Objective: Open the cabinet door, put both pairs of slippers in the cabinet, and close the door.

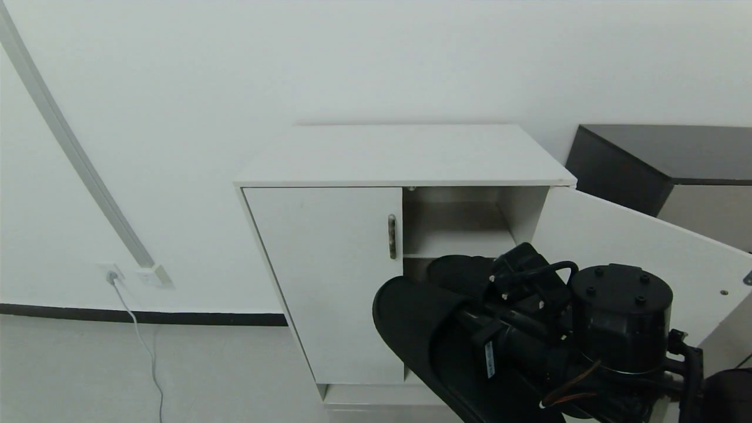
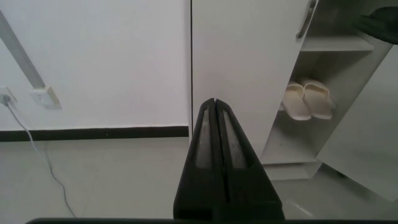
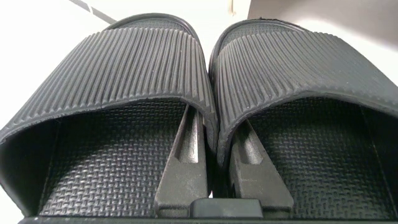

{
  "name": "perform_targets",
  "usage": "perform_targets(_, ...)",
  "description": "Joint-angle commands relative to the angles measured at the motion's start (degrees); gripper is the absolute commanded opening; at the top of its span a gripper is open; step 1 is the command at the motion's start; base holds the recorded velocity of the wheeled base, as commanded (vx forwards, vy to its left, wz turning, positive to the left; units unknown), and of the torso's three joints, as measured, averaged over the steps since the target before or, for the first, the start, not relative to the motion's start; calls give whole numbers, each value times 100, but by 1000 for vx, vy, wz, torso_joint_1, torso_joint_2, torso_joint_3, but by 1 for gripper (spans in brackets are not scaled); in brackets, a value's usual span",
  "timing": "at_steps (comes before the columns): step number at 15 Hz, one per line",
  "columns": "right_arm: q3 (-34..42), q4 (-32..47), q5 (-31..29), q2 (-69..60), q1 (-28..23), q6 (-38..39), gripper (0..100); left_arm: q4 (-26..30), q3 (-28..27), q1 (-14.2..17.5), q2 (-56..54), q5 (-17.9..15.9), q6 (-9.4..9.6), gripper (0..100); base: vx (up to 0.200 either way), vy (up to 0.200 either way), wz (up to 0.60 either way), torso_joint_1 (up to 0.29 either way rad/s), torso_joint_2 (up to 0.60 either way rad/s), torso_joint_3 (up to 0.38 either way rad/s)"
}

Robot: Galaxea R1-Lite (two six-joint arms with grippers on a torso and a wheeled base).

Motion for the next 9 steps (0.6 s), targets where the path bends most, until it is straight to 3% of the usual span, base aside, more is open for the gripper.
perform_targets(1, 7, -3, -2, 11, 4, 2, 0, 0, 0, 1, 8, -1, -2, 0, 0, 0, 0, -168, 486, 315)
perform_targets(9, 7, -3, -19, 38, -5, 2, 0, 0, 0, 1, 8, -1, -2, 0, 0, 0, 0, -145, 477, 331)
